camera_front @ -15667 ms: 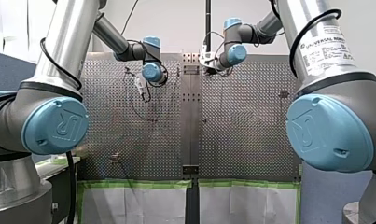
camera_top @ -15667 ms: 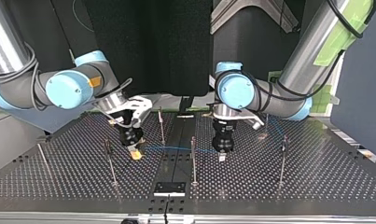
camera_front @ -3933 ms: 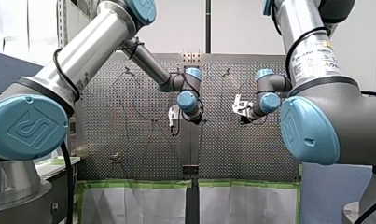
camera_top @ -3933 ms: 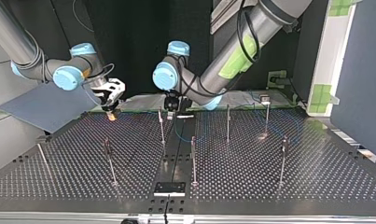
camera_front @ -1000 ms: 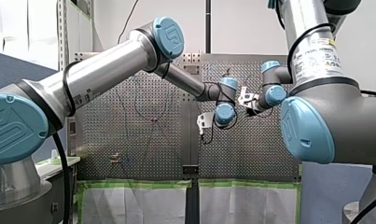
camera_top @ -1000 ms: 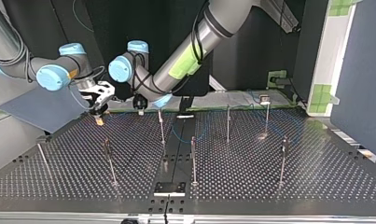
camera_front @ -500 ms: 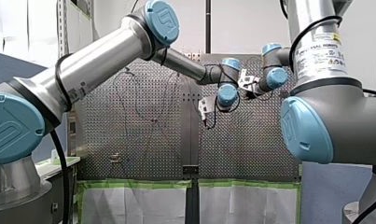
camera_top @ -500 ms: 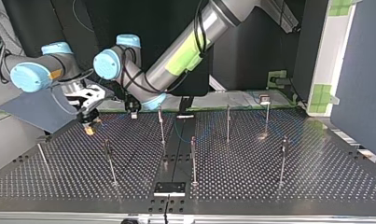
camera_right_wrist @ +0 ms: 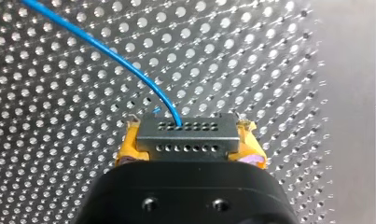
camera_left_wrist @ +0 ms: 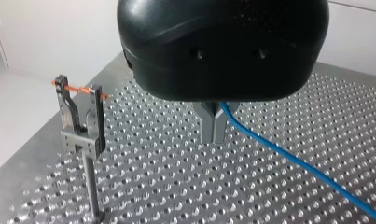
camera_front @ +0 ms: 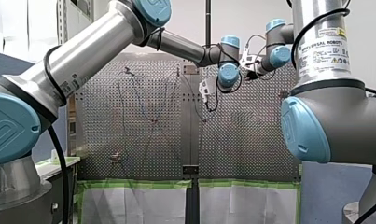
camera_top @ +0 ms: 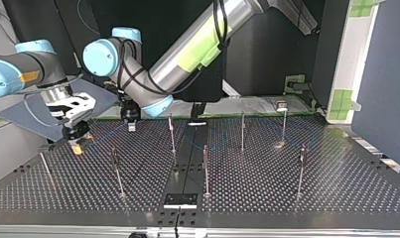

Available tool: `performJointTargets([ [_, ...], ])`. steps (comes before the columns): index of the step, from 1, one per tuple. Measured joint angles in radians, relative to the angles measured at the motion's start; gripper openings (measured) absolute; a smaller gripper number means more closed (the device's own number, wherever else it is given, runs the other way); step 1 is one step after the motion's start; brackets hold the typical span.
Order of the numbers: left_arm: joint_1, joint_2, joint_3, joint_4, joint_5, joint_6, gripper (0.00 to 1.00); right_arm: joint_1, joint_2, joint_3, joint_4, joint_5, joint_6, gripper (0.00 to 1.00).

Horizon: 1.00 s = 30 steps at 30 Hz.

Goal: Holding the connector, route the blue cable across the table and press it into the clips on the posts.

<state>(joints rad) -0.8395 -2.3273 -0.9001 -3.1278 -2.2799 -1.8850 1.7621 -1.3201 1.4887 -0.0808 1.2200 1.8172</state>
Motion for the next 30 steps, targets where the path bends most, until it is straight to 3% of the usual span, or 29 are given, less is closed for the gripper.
performJointTargets([
  [7,-0.008,0.010,0.005,0.024,0.008,0.002,0.00,0.000,-0.004,-0.019,0.013,-0.023,0.001,0.00],
  [18,-0.005,0.019,0.031,0.043,0.000,-0.005,0.00,0.000,-0.011,-0.036,0.020,-0.084,0.001,0.00],
  [30,0.009,0.026,0.033,0.038,-0.007,-0.036,0.00,0.001,-0.028,-0.074,0.042,-0.096,0.005,0.00],
])
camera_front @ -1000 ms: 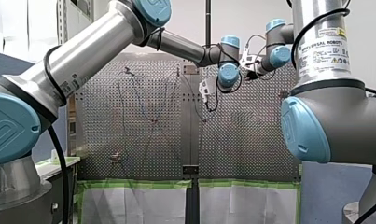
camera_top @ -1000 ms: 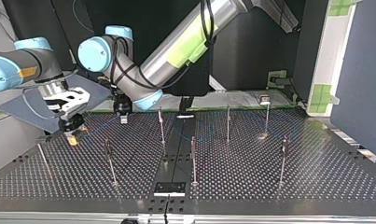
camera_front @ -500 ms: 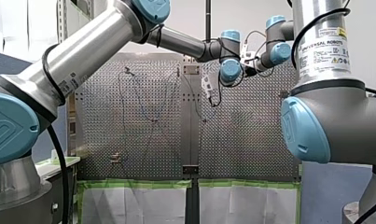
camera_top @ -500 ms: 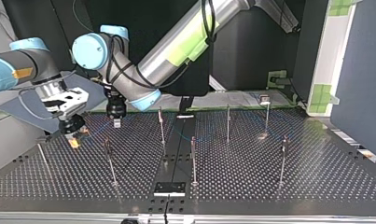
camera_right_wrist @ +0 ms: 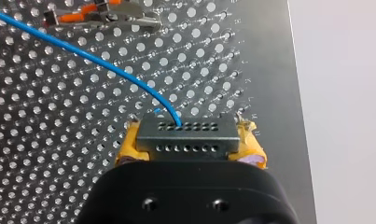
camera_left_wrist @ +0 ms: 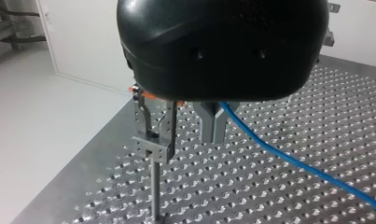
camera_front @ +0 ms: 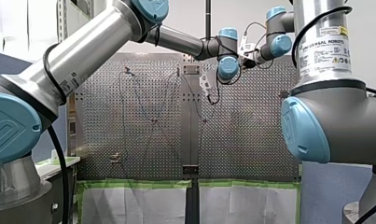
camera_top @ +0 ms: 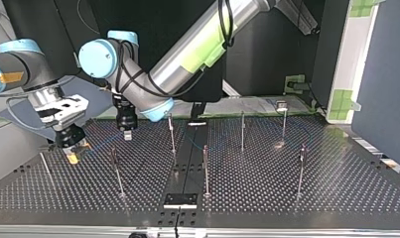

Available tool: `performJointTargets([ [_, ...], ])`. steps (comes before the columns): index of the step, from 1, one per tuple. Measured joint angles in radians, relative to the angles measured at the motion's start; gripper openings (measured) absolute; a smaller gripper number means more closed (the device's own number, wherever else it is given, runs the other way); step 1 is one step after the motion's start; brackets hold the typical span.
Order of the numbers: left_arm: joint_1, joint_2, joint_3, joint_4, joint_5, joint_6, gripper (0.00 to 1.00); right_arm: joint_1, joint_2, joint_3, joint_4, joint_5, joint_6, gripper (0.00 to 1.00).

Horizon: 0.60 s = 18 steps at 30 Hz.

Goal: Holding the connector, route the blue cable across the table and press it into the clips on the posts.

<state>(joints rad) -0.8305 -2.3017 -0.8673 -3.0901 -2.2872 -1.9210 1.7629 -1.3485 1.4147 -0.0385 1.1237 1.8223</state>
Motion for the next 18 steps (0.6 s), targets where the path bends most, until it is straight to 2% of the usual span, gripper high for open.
performJointTargets([
  [6,0.012,0.000,0.000,0.050,0.005,0.023,0.00,0.000,0.009,0.000,-0.002,-0.005,-0.001,0.00],
  [13,0.048,-0.004,0.000,0.121,0.050,0.059,0.00,-0.001,0.039,-0.001,-0.009,-0.007,-0.006,0.00],
  [18,0.076,-0.004,-0.001,0.145,0.080,0.070,0.00,-0.001,0.053,-0.009,-0.016,-0.013,-0.004,0.00],
])
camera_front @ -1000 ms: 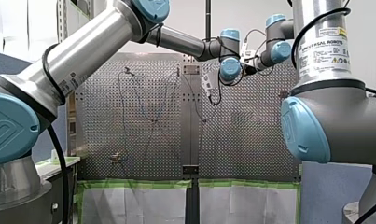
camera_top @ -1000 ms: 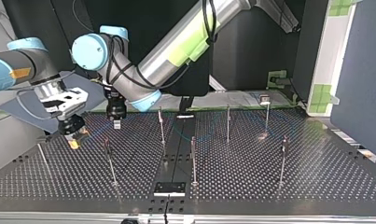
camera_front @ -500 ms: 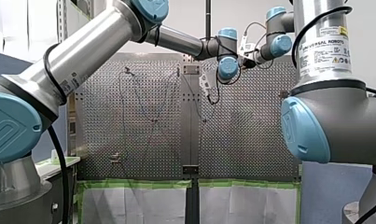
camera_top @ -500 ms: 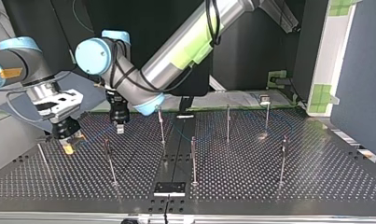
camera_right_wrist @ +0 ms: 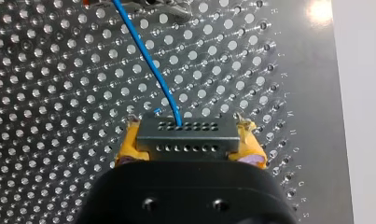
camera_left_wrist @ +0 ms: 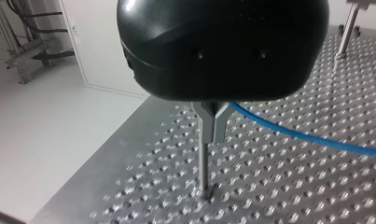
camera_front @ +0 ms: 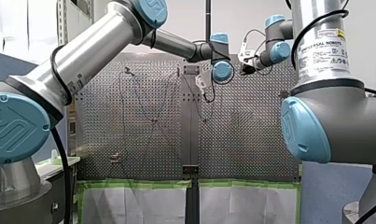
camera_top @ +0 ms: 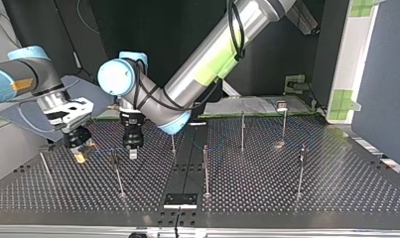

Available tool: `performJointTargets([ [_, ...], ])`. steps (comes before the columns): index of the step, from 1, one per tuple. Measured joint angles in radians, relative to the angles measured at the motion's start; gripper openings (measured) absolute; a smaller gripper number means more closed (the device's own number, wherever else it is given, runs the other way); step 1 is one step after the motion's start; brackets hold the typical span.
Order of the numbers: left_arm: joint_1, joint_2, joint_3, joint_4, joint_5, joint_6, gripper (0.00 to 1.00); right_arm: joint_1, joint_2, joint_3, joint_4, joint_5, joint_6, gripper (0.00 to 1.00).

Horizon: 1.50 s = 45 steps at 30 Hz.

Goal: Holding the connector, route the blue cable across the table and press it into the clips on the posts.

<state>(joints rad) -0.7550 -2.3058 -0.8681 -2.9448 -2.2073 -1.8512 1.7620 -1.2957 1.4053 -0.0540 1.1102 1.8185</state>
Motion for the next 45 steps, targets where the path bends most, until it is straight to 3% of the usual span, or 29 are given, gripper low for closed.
performJointTargets([
  [8,0.034,-0.001,-0.001,0.017,0.031,0.003,0.00,0.000,0.006,-0.030,-0.001,-0.006,0.004,0.00],
  [20,0.050,-0.001,-0.018,0.000,0.074,0.002,0.00,-0.007,0.020,-0.040,-0.004,-0.006,0.009,0.00],
  [21,0.050,-0.001,-0.019,-0.001,0.080,0.000,0.11,-0.008,0.020,-0.040,-0.004,-0.006,0.008,0.00],
  [22,0.050,-0.001,-0.020,-0.003,0.088,-0.002,0.27,-0.009,0.021,-0.040,-0.004,-0.006,0.008,0.00],
  [23,0.050,-0.001,-0.021,-0.004,0.095,-0.005,0.27,-0.010,0.021,-0.041,-0.004,-0.007,0.008,0.00],
  [25,0.047,-0.001,-0.022,-0.006,0.113,-0.012,0.53,-0.010,0.021,-0.041,-0.004,-0.007,0.007,0.00],
  [26,0.046,-0.001,-0.022,-0.008,0.120,-0.014,0.53,-0.011,0.021,-0.041,-0.004,-0.008,0.007,0.00],
  [28,0.042,0.000,-0.022,-0.014,0.130,-0.017,0.90,-0.011,0.022,-0.041,-0.004,-0.008,0.006,0.00],
  [29,0.041,0.000,-0.022,-0.017,0.132,-0.018,0.90,-0.012,0.022,-0.041,-0.004,-0.008,0.006,0.00],
  [30,0.040,0.000,-0.022,-0.021,0.133,-0.018,1.00,-0.012,0.022,-0.041,-0.004,-0.008,0.006,0.00],
  [39,0.031,0.001,-0.023,-0.085,0.104,-0.019,1.00,-0.013,0.023,-0.041,-0.003,-0.010,0.004,0.00],
  [45,0.027,0.012,-0.023,-0.146,0.101,-0.056,1.00,-0.013,0.023,-0.040,-0.003,-0.014,0.003,0.00],
])
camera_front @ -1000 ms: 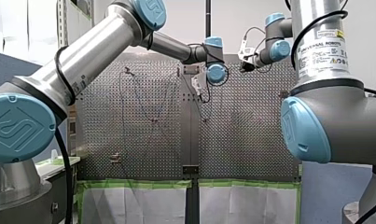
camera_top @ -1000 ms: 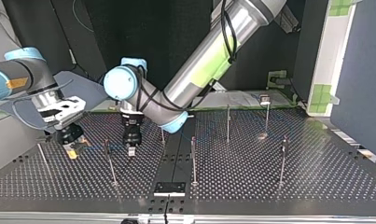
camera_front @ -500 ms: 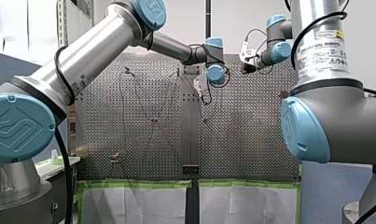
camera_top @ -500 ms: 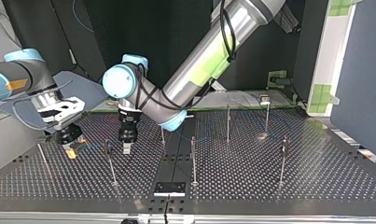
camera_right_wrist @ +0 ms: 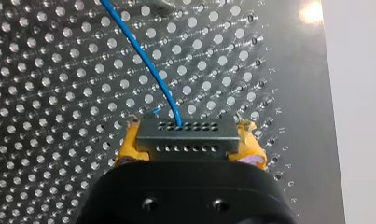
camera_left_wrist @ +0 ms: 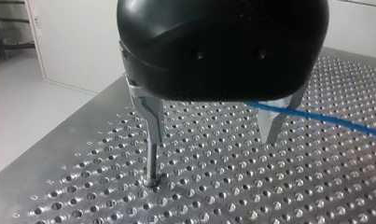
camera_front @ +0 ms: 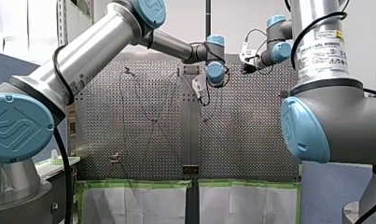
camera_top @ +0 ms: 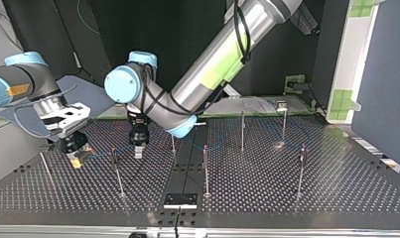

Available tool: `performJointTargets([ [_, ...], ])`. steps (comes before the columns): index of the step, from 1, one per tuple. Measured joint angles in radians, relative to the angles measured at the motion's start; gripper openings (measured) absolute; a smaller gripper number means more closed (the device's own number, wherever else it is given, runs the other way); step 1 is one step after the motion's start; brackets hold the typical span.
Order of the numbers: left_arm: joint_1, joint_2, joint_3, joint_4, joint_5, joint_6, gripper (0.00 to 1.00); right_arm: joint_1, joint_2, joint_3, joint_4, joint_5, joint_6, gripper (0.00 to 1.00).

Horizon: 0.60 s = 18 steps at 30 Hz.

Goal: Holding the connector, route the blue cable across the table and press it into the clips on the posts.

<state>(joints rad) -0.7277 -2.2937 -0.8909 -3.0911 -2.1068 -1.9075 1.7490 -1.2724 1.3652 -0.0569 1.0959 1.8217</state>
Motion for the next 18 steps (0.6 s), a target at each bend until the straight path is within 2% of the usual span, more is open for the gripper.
performJointTargets([
  [5,-0.017,0.036,-0.023,-0.052,0.003,-0.017,1.00,0.000,0.000,0.000,0.001,-0.003,-0.001,0.00],
  [8,-0.028,0.063,-0.049,-0.061,0.018,-0.013,1.00,0.000,0.000,0.000,0.001,-0.003,-0.002,0.00],
  [13,-0.037,0.113,-0.097,-0.027,0.061,-0.003,1.00,0.001,0.001,0.000,0.000,-0.002,-0.002,0.00],
  [18,-0.034,0.164,-0.148,0.022,0.078,0.000,1.00,0.000,0.001,0.000,0.000,-0.002,-0.002,0.00],
])
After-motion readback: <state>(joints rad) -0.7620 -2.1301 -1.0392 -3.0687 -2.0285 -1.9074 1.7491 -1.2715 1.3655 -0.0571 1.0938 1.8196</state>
